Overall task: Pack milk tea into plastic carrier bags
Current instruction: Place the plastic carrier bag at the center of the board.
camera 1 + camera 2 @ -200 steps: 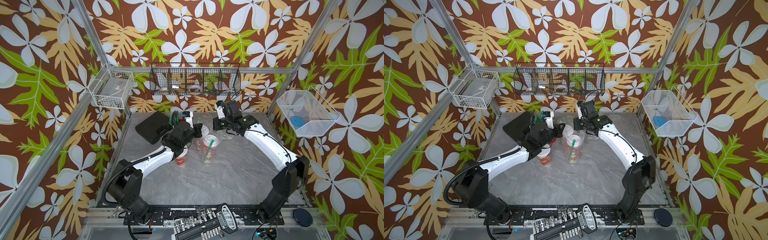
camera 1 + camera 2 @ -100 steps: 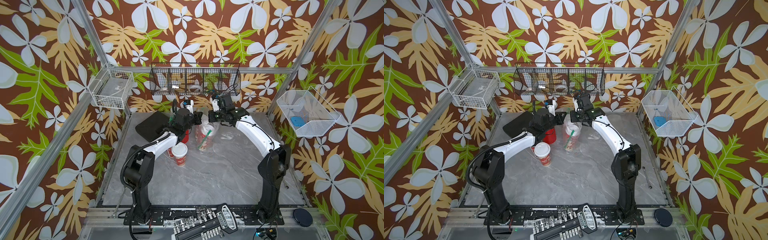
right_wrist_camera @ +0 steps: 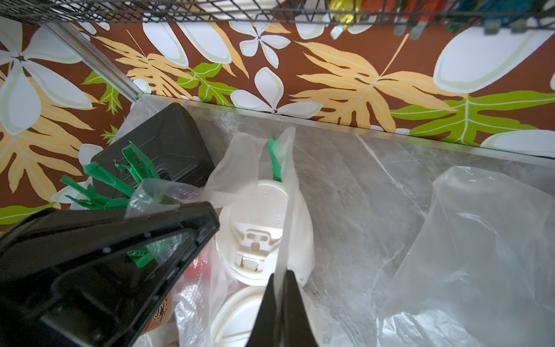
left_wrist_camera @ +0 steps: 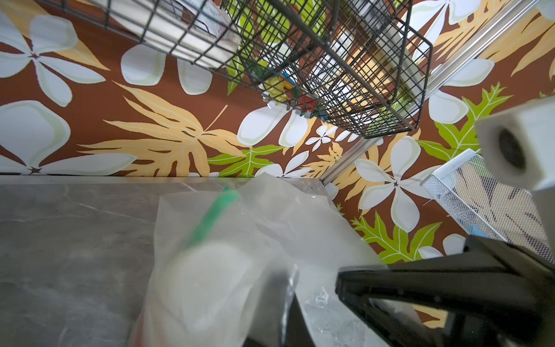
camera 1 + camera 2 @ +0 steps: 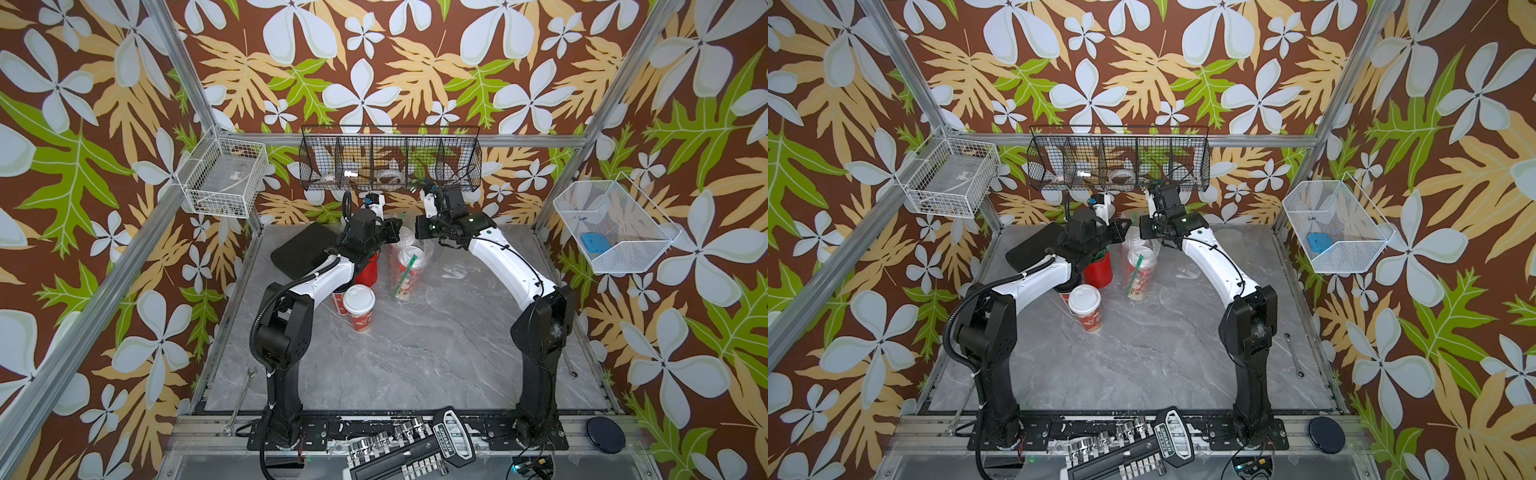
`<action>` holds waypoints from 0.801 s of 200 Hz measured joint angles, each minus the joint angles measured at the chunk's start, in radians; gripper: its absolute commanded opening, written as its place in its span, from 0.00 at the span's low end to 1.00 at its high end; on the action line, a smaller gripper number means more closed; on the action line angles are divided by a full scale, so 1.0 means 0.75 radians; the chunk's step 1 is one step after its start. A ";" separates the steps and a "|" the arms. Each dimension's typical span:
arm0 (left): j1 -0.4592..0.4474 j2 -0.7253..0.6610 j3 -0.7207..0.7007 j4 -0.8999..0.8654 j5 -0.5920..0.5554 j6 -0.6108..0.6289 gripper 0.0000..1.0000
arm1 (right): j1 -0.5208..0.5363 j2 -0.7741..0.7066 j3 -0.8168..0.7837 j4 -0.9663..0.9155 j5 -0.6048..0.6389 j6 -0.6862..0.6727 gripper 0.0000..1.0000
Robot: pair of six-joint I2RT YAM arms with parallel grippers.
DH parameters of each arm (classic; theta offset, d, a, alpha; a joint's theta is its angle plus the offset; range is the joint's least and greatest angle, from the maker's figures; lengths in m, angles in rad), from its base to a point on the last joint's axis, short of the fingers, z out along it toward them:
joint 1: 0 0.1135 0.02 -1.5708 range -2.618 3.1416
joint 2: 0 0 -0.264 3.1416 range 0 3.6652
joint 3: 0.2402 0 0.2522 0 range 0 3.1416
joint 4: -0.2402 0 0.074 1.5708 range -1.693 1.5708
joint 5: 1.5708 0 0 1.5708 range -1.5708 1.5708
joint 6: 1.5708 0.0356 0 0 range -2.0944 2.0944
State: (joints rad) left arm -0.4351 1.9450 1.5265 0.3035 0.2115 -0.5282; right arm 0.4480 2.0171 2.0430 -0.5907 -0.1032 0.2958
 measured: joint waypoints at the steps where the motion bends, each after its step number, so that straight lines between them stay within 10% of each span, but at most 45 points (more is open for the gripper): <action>1: 0.000 0.000 -0.001 -0.002 0.000 0.001 0.00 | 0.000 -0.002 -0.002 0.001 0.000 0.000 0.00; 63: 0.002 -0.002 -0.013 -0.071 -0.003 0.011 0.07 | 0.000 -0.066 -0.102 0.042 -0.002 0.017 0.00; 104: 0.002 -0.043 -0.020 -0.130 -0.028 0.025 0.42 | 0.000 -0.065 -0.126 0.039 -0.033 0.021 0.39; 160: 0.002 -0.045 0.109 -0.296 -0.066 0.057 0.69 | 0.000 -0.089 -0.150 0.040 -0.041 0.020 0.63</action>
State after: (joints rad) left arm -0.4335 1.9114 1.6085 0.0814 0.1619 -0.4850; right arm 0.4480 1.9507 1.9308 -0.5610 -0.1341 0.3107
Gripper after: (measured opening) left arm 0.649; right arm 0.596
